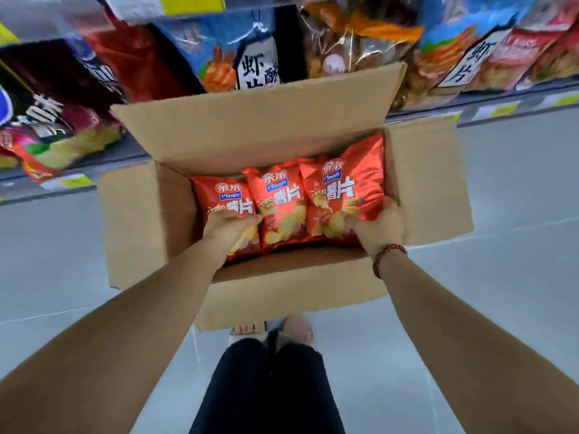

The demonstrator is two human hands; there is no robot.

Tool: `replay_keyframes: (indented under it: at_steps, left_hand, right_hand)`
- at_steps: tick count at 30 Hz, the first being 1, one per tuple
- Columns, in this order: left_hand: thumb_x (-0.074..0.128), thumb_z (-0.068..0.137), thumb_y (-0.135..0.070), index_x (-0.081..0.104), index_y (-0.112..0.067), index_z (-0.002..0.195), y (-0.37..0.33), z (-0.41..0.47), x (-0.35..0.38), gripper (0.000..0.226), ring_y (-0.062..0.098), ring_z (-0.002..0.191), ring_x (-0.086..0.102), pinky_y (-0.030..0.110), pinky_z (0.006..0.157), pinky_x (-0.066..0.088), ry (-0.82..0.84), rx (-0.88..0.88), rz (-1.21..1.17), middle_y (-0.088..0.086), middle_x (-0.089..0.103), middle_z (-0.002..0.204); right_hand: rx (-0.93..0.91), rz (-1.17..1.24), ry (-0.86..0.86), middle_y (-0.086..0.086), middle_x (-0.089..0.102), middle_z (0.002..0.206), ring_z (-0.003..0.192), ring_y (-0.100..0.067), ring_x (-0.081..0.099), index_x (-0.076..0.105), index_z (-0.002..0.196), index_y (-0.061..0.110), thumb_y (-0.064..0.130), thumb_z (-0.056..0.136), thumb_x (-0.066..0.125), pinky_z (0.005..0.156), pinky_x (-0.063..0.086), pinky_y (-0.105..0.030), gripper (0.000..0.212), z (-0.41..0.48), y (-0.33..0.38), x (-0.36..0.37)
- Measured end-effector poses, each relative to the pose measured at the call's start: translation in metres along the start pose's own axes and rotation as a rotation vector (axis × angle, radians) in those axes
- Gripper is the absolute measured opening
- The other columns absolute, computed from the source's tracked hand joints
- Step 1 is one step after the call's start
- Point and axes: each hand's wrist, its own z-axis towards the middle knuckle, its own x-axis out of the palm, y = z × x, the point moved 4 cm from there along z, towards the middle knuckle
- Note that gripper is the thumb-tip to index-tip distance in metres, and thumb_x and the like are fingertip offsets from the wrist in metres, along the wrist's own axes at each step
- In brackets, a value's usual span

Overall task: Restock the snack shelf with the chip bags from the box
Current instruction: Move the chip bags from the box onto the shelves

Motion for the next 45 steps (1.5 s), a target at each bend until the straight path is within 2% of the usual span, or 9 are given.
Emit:
replay_keyframes:
  at_steps: [4, 9, 13, 22, 30, 35, 38, 42, 45]
  left_hand:
    - [0.085, 0.066, -0.032, 0.065, -0.010, 0.116, 0.019, 0.031, 0.028, 0.059, 0.024, 0.111, 0.059, 0.033, 0.094, 0.046, 0.028, -0.056, -0.034, 0.004, 0.065, 0.120]
    - [0.084, 0.068, -0.033, 0.055, -0.007, 0.124, 0.035, 0.063, 0.055, 0.069, 0.017, 0.103, 0.053, 0.029, 0.079, 0.042, 0.073, -0.116, -0.073, -0.003, 0.060, 0.117]
    - [0.091, 0.030, -0.054, 0.053, -0.015, 0.128, 0.045, 0.086, 0.082, 0.113, 0.021, 0.113, 0.060, 0.036, 0.099, 0.044, 0.197, -0.170, -0.135, 0.000, 0.065, 0.123]
    - [0.092, 0.051, -0.036, 0.050, -0.020, 0.128, 0.046, 0.102, 0.104, 0.089, 0.019, 0.113, 0.057, 0.045, 0.102, 0.045, -0.017, -0.131, -0.133, -0.002, 0.062, 0.121]
    - [0.092, 0.050, -0.036, 0.038, -0.020, 0.132, 0.025, 0.083, 0.087, 0.099, 0.024, 0.118, 0.056, 0.047, 0.101, 0.046, 0.002, -0.055, -0.007, 0.002, 0.058, 0.124]
    - [0.093, 0.033, -0.041, 0.045, -0.023, 0.127, 0.009, 0.049, 0.056, 0.107, 0.020, 0.106, 0.061, 0.045, 0.096, 0.051, 0.042, 0.002, 0.017, -0.003, 0.062, 0.115]
    - [0.095, 0.039, -0.033, 0.051, -0.026, 0.123, -0.006, 0.017, 0.029, 0.095, 0.019, 0.102, 0.063, 0.041, 0.092, 0.053, 0.085, 0.042, -0.019, -0.003, 0.066, 0.111]
    - [0.096, 0.023, -0.032, 0.054, -0.028, 0.122, -0.044, -0.046, -0.018, 0.107, 0.019, 0.099, 0.069, 0.043, 0.088, 0.056, 0.157, 0.153, -0.083, -0.003, 0.071, 0.109]
    - [0.095, 0.034, -0.017, 0.059, -0.021, 0.122, -0.075, -0.094, -0.049, 0.096, 0.018, 0.091, 0.073, 0.038, 0.079, 0.060, 0.231, 0.270, -0.163, 0.000, 0.074, 0.105]
  right_hand:
    - [-0.004, -0.126, -0.095, -0.017, 0.047, 0.135, 0.127, -0.034, 0.045, 0.037, 0.140, 0.005, 0.041, 0.059, 0.085, 0.105, 0.036, -0.041, 0.100, 0.013, -0.007, 0.017]
    - [0.019, -0.130, -0.128, -0.013, 0.051, 0.131, 0.122, -0.033, 0.050, 0.039, 0.129, 0.009, 0.052, 0.050, 0.087, 0.102, 0.041, -0.046, 0.102, 0.033, -0.019, 0.036]
    - [0.028, -0.046, -0.075, -0.008, 0.054, 0.129, 0.119, -0.028, 0.055, 0.037, 0.123, 0.013, 0.049, 0.046, 0.090, 0.100, 0.045, -0.047, 0.100, 0.047, -0.027, 0.040]
    - [0.142, 0.216, 0.132, 0.006, 0.061, 0.118, 0.108, -0.015, 0.061, 0.043, 0.129, 0.021, 0.033, 0.042, 0.095, 0.095, 0.052, -0.040, 0.102, 0.069, -0.046, 0.049]
    - [0.105, 0.286, 0.063, 0.007, 0.073, 0.104, 0.092, -0.013, 0.071, 0.063, 0.114, 0.023, 0.051, 0.020, 0.093, 0.083, 0.059, -0.040, 0.102, 0.055, -0.041, 0.043]
    - [0.023, 0.330, 0.093, 0.007, 0.075, 0.100, 0.090, -0.011, 0.072, 0.066, 0.110, 0.022, 0.046, 0.028, 0.095, 0.080, 0.059, -0.037, 0.091, 0.022, -0.020, 0.023]
    - [-0.022, 0.406, 0.172, 0.004, 0.076, 0.100, 0.089, -0.012, 0.073, 0.068, 0.111, 0.018, 0.029, 0.044, 0.095, 0.079, 0.059, -0.034, 0.074, -0.011, 0.001, 0.000]
    - [-0.121, 0.503, 0.216, 0.005, 0.077, 0.096, 0.085, -0.010, 0.074, 0.069, 0.110, 0.015, 0.008, 0.061, 0.088, 0.070, 0.059, -0.025, 0.054, -0.069, 0.048, -0.044]
    - [-0.199, 0.527, 0.256, 0.005, 0.077, 0.097, 0.089, -0.012, 0.073, 0.069, 0.108, 0.018, 0.010, 0.064, 0.086, 0.077, 0.059, -0.029, 0.048, -0.106, 0.085, -0.073]
